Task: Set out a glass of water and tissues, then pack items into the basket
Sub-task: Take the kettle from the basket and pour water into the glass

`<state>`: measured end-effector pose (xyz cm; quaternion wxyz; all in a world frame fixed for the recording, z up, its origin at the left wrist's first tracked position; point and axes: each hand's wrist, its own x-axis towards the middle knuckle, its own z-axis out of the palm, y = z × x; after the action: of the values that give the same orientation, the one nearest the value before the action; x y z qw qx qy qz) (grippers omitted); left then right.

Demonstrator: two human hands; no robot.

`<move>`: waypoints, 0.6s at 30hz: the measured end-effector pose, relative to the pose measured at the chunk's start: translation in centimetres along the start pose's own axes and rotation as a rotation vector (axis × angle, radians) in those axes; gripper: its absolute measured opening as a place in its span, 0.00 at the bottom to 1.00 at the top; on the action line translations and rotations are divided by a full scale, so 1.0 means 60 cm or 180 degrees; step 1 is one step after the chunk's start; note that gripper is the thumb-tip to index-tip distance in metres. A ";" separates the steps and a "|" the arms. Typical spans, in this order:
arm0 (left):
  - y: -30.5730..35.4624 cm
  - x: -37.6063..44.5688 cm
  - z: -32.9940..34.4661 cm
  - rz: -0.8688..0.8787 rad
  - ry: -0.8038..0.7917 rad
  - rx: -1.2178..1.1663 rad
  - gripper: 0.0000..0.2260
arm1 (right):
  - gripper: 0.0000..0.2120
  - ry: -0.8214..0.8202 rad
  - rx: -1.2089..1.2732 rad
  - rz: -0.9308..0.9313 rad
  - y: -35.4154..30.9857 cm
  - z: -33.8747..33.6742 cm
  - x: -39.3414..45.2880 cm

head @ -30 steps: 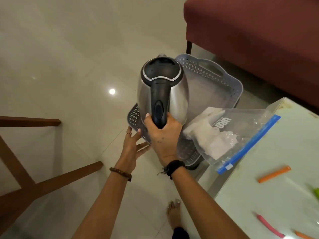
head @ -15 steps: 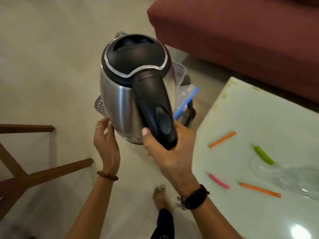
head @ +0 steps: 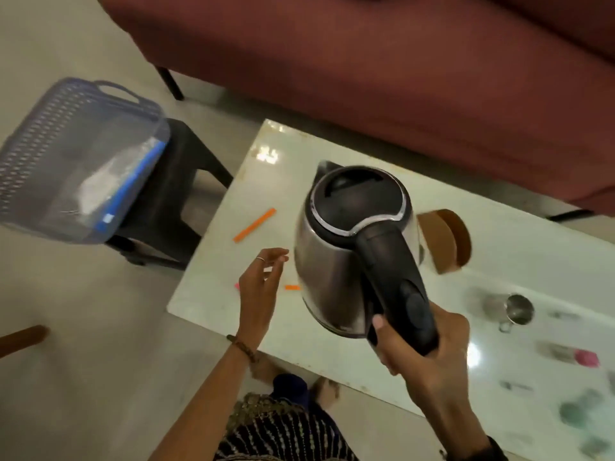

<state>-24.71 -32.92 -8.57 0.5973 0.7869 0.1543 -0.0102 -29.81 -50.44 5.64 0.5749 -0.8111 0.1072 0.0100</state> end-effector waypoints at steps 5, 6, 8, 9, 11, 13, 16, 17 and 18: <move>-0.035 0.004 0.089 -0.0126 -0.0806 0.0428 0.14 | 0.07 0.0022 -0.0137 0.0414 0.058 -0.079 -0.021; -0.040 0.010 0.103 -0.0141 -0.0944 0.0568 0.20 | 0.07 0.0024 -0.0130 0.0474 0.068 -0.090 -0.023; -0.048 0.020 0.128 -0.0090 -0.1210 0.0833 0.30 | 0.08 0.0020 -0.0114 0.0598 0.085 -0.107 -0.029; -0.051 0.026 0.141 -0.0043 -0.1343 0.0930 0.34 | 0.08 0.0013 -0.0090 0.0669 0.093 -0.114 -0.032; -0.053 0.037 0.166 0.0078 -0.1556 0.1043 0.40 | 0.08 0.0002 -0.0051 0.0855 0.110 -0.124 -0.036; -0.054 0.053 0.189 0.0160 -0.1661 0.1164 0.42 | 0.07 -0.0038 -0.0139 0.1016 0.123 -0.128 -0.036; -0.058 0.070 0.210 0.0208 -0.1740 0.1408 0.42 | 0.08 -0.0237 -0.0387 0.1117 0.139 -0.124 -0.029; -0.060 0.072 0.212 0.0222 -0.1721 0.1450 0.42 | 0.09 -0.0303 -0.0459 0.1148 0.144 -0.122 -0.025; -0.061 0.074 0.212 0.0227 -0.1676 0.1454 0.41 | 0.09 -0.0359 -0.0515 0.1181 0.146 -0.120 -0.020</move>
<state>-19.29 -43.02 -16.52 0.4251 0.8755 -0.0389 -0.2262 -33.41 -59.76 0.09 0.5013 -0.8191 0.2213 0.1697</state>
